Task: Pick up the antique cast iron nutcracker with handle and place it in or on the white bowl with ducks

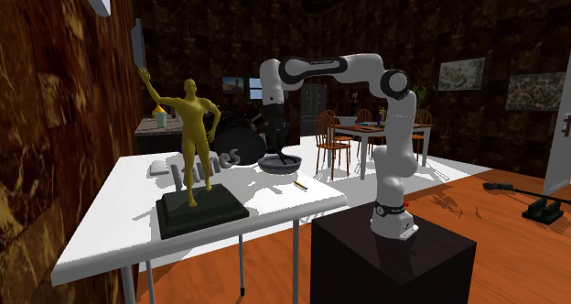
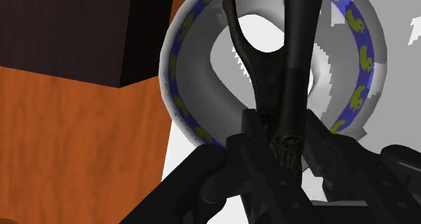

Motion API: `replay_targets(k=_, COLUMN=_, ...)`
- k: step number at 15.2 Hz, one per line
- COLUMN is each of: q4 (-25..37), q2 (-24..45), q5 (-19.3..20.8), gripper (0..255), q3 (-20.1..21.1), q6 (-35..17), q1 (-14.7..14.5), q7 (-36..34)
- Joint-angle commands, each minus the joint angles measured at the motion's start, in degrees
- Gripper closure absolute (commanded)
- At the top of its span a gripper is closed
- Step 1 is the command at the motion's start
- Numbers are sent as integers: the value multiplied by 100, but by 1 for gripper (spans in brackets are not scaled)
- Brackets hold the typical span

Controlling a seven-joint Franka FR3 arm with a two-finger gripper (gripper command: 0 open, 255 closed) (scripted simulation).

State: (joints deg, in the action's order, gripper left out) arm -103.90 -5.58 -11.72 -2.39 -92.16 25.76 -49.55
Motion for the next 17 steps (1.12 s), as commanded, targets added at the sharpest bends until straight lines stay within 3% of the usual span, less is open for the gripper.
replay_targets(k=1, q4=-60, q2=7, q5=139, gripper=255, q3=13, q6=-80, q1=2, q7=-5)
replay_targets(k=7, q4=-60, q2=7, q5=139, gripper=255, q3=13, q6=-80, q1=2, q7=-5)
replay_targets(k=8, q4=-59, q2=8, q5=139, gripper=0, q3=13, q6=-81, q1=2, q7=-6)
replay_targets(k=13, q4=-60, q2=7, q5=139, gripper=0, q3=13, q6=-80, q1=2, q7=-5)
replay_targets(k=17, q4=891, q2=209, q5=146, gripper=0, q3=-55, q6=678, q1=54, q7=-21)
